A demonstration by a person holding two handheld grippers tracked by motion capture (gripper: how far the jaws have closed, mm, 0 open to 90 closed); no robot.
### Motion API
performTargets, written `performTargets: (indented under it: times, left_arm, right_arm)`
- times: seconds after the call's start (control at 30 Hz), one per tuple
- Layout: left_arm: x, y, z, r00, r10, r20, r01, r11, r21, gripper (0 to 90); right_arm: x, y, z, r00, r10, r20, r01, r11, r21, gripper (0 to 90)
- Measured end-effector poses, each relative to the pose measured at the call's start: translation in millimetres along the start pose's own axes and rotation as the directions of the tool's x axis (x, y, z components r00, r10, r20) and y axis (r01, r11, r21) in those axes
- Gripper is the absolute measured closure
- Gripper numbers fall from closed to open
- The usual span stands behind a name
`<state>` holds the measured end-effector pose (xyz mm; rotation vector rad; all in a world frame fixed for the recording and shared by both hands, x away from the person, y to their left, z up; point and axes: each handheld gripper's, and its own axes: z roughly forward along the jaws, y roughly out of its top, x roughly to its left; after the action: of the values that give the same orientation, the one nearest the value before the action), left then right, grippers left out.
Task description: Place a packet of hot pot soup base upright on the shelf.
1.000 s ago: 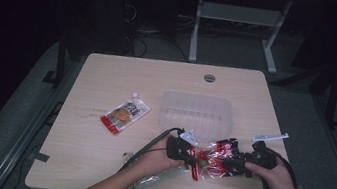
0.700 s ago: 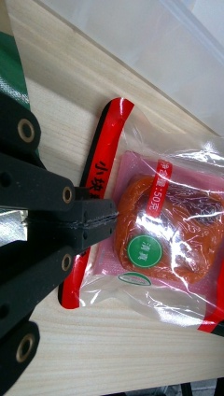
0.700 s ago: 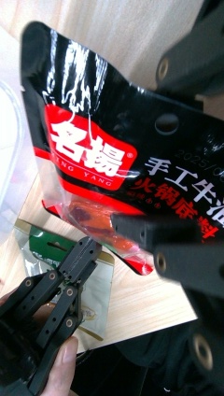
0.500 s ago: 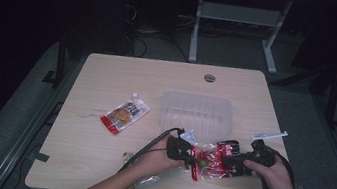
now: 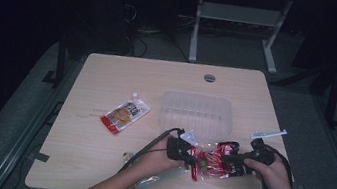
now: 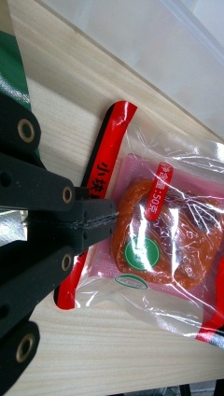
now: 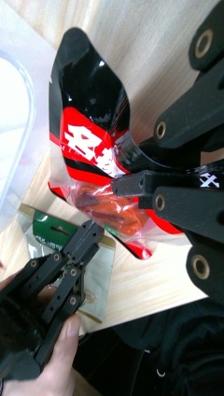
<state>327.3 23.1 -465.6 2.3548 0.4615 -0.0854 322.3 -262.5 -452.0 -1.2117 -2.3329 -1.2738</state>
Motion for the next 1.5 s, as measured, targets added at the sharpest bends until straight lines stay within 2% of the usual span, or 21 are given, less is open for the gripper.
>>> performTargets:
  times: [0.13,0.2,0.27,0.3,0.4,0.5,0.57,0.67,0.73,0.9,1.0,1.27,1.5]
  left_arm:
    - [1.2,-1.3,0.0,0.9999,-0.009,0.008,0.009,0.9999,-0.01,89.6]
    - [1.3,-1.3,-0.2,0.9999,-0.013,0.011,0.013,0.9999,-0.009,89.5]
    - [0.2,-0.6,-0.8,0.9999,0.007,0.016,-0.007,1.0,0.001,89.2]
    - [0.2,-0.3,-0.8,0.9997,0.003,0.024,-0.003,1.0,0.005,87.9]
    - [0.4,1.8,-2.8,0.9999,0.005,0.012,-0.006,0.9997,0.023,81.7]
    - [2.0,2.5,-7.5,0.9998,-0.001,0.021,0.0,1.0,0.004,78.2]
    - [2.3,2.3,-12.0,0.9997,0.012,0.02,-0.012,0.9999,-0.004,74.1]
    - [1.3,0.9,-21.1,0.9996,0.021,0.017,-0.021,0.9998,-0.007,66.5]
    - [0.3,-0.8,-28.0,0.999,0.044,0.013,-0.044,0.999,0.002,60.2]
    - [-3.9,-6.6,-48.5,0.9991,0.037,0.019,-0.036,0.9993,-0.005,52.2]
    - [-5.8,-13.4,-59.5,0.9993,0.033,0.017,-0.033,0.9994,-0.004,48.3]
    - [-3.8,-45.3,-90.4,0.9994,0.02,-0.029,-0.02,0.9997,0.012,43.0]
    - [0.9,-65.3,-114.9,0.9983,-0.029,-0.05,0.028,0.9995,-0.013,39.6]
  right_arm:
    - [0.5,-0.3,-2.2,0.9992,0.025,-0.031,-0.025,1.0,-0.01,90.0]
    - [2.2,0.5,-2.4,0.9994,0.012,-0.034,-0.013,1.0,-0.018,90.0]
    - [4.5,1.5,-3.6,0.9991,0.005,-0.042,-0.006,1.0,-0.023,90.0]
    - [5.6,2.0,-4.3,0.9988,-0.001,-0.048,-0.001,0.999,-0.033,90.0]
    - [7.2,2.2,-7.2,0.9979,-0.006,-0.064,0.003,0.999,-0.045,90.0]
    - [8.2,2.3,-9.4,0.9971,-0.013,-0.075,0.009,0.998,-0.057,90.0]
    - [10.1,2.7,-10.8,0.9964,-0.018,-0.083,0.013,0.998,-0.061,90.0]
    - [13.3,3.4,-12.2,0.9955,-0.028,-0.091,0.022,0.998,-0.067,90.0]
    - [15.2,3.7,-13.3,0.995,-0.035,-0.094,0.028,0.997,-0.071,90.0]
    - [19.8,5.2,-16.3,0.9936,-0.053,-0.1,0.045,0.996,-0.08,90.0]
    - [22.9,5.6,-17.9,0.9933,-0.054,-0.102,0.046,0.996,-0.08,90.0]
    - [30.1,7.0,-22.5,0.9905,-0.082,-0.11,0.071,0.992,-0.1,90.0]
    - [35.9,8.4,-27.5,0.9881,-0.089,-0.126,0.073,0.99,-0.125,90.0]
